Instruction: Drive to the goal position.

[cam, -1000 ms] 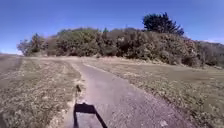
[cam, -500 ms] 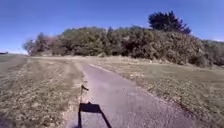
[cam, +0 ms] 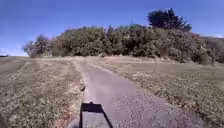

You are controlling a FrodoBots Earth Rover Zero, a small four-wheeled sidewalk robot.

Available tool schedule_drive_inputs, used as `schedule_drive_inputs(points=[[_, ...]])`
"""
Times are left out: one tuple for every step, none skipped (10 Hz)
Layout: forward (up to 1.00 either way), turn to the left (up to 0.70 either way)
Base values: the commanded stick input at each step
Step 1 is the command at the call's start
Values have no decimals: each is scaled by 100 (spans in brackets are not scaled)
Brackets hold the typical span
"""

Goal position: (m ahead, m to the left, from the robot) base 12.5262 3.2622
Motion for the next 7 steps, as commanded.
schedule_drive_inputs(points=[[70, 0], [70, 0], [70, 0], [70, 4], [70, 8], [70, 14], [70, 14]])
